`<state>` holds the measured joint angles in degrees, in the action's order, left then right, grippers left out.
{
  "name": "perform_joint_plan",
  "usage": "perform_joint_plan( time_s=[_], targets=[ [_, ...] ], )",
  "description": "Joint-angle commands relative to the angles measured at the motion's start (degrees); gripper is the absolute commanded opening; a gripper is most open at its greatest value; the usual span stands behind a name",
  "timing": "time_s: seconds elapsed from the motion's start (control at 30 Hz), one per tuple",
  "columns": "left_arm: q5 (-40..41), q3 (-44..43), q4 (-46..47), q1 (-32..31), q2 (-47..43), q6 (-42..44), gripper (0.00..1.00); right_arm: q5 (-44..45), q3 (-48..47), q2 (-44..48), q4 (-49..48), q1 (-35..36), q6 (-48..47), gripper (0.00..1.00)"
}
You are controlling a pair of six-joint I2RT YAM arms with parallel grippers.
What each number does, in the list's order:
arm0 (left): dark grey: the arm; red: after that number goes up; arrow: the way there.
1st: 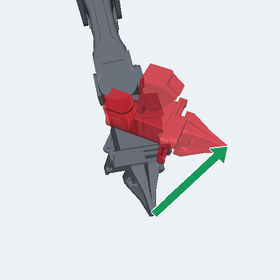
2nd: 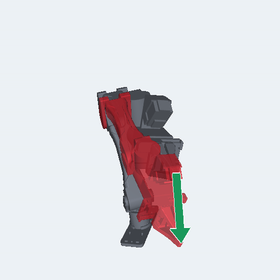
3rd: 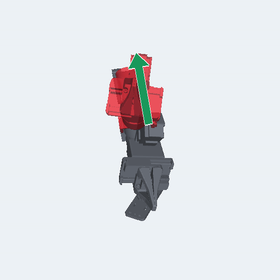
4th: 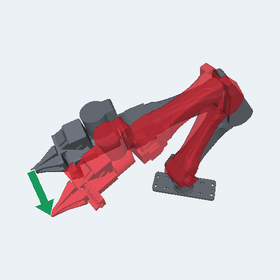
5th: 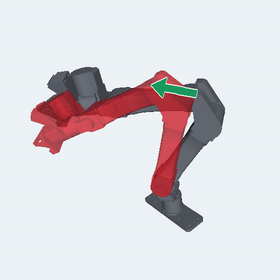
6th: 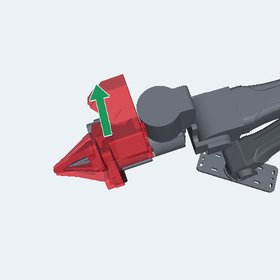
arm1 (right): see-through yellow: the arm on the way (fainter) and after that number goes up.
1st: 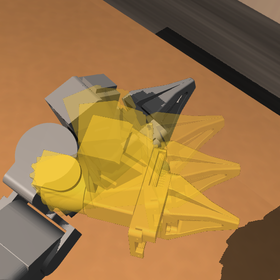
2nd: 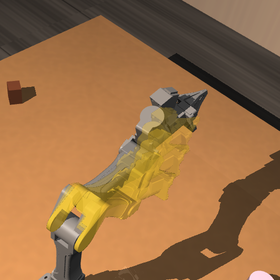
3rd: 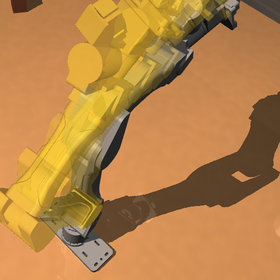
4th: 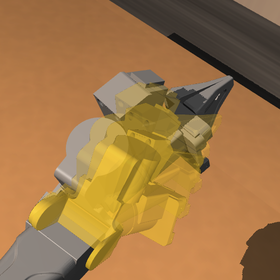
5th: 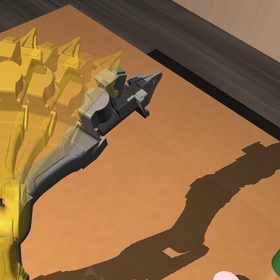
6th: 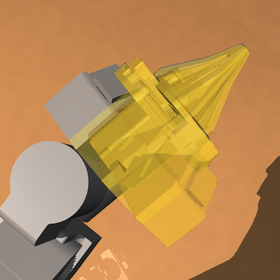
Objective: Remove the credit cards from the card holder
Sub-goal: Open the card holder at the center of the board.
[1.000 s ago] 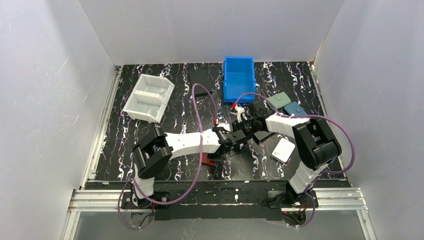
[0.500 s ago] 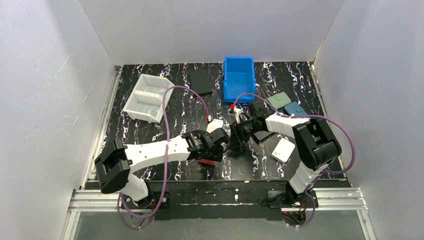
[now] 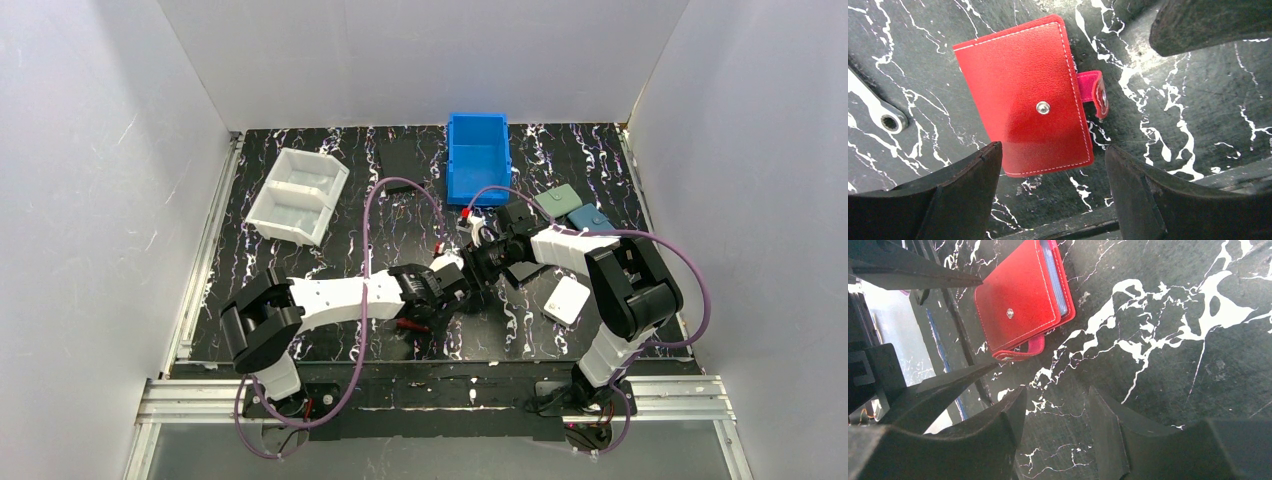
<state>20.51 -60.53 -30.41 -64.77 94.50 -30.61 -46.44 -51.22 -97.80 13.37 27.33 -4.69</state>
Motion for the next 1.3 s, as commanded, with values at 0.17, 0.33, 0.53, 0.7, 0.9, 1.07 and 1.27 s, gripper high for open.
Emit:
perform_joint_plan(
  time_s=[0.17, 0.33, 0.53, 0.7, 0.9, 1.07, 1.27],
  targets=[
    [6.7, -5.2, -4.8, -0.4, 5.4, 1.3, 0.75, 0.1, -2.0, 0.7, -0.5, -0.3, 0.0, 0.57],
    [9.7, -6.6, -7.1, -0.6, 7.9, -0.5, 0.74, 0.1, -2.1, 0.6, -0.4, -0.3, -0.2, 0.57],
    [10.0, -6.7, -7.2, -0.6, 7.7, -2.6, 0.47, -0.1, -2.2, 0.7, -0.1, -0.3, -0.6, 0.57],
    [8.4, -5.9, -6.0, -0.6, 5.3, -4.5, 0.37, -0.4, -2.2, 0.8, 0.0, -0.3, -0.6, 0.57],
    [6.0, -2.2, -2.0, -0.6, 0.0, -5.3, 0.11, -1.5, -2.3, 1.2, 0.3, -0.4, -1.8, 0.57],
    [5.7, -1.1, -1.3, -0.5, -2.5, -5.2, 0.0, -3.0, -2.3, 1.3, 0.6, -0.3, -2.3, 0.58],
    [4.5, -0.6, -0.2, -0.5, -6.0, -3.9, 0.0, -7.4, -2.6, 2.2, 1.9, -0.3, -5.2, 0.6]
  ],
)
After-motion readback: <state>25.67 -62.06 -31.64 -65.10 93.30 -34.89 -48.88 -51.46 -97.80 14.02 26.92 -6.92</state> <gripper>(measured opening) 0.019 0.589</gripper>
